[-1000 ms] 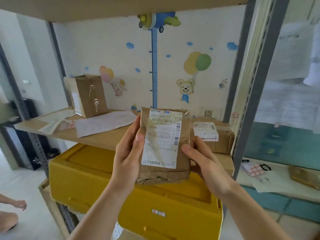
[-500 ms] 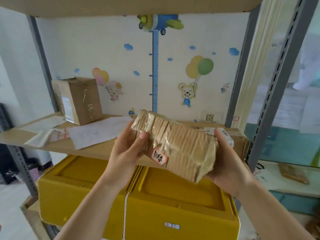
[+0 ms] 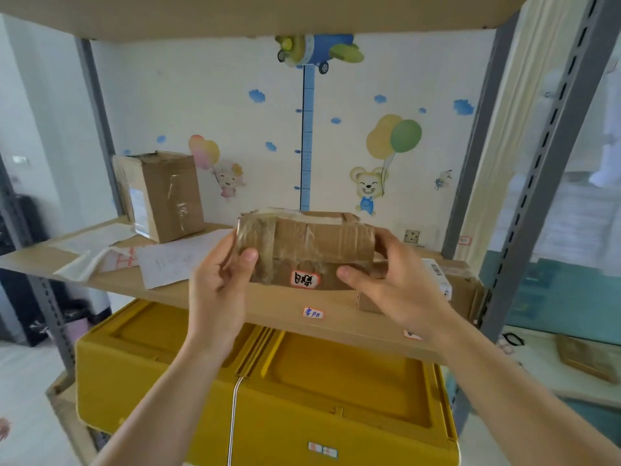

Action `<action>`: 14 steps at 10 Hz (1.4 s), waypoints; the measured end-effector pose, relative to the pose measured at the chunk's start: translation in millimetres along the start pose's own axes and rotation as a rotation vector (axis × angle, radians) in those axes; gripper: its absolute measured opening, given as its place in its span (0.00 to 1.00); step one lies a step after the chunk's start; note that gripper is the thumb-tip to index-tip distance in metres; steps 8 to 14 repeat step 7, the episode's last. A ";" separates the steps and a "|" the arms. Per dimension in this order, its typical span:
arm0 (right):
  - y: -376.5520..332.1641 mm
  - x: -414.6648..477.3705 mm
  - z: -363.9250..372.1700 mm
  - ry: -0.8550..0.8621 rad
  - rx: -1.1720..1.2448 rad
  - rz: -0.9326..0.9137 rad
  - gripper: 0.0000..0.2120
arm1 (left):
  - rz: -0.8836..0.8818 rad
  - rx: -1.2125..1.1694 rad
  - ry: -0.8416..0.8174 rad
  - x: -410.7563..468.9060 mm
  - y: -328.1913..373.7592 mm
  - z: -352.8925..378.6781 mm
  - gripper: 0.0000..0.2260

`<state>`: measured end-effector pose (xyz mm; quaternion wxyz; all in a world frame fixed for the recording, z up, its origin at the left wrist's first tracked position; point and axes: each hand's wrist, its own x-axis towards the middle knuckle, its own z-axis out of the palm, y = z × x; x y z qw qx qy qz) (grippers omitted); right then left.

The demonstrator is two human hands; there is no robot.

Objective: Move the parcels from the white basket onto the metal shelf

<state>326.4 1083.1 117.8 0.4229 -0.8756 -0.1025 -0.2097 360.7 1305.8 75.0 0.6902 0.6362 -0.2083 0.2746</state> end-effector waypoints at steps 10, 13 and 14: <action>40.5 46.6 33.9 -0.123 -0.902 0.195 0.49 | -0.133 0.362 -0.289 62.5 -107.4 -8.2 0.32; 40.5 46.6 33.9 -0.123 -0.902 0.195 0.49 | -0.133 0.362 -0.289 62.5 -107.4 -8.2 0.32; 40.5 46.6 33.9 -0.123 -0.902 0.195 0.49 | -0.133 0.362 -0.289 62.5 -107.4 -8.2 0.32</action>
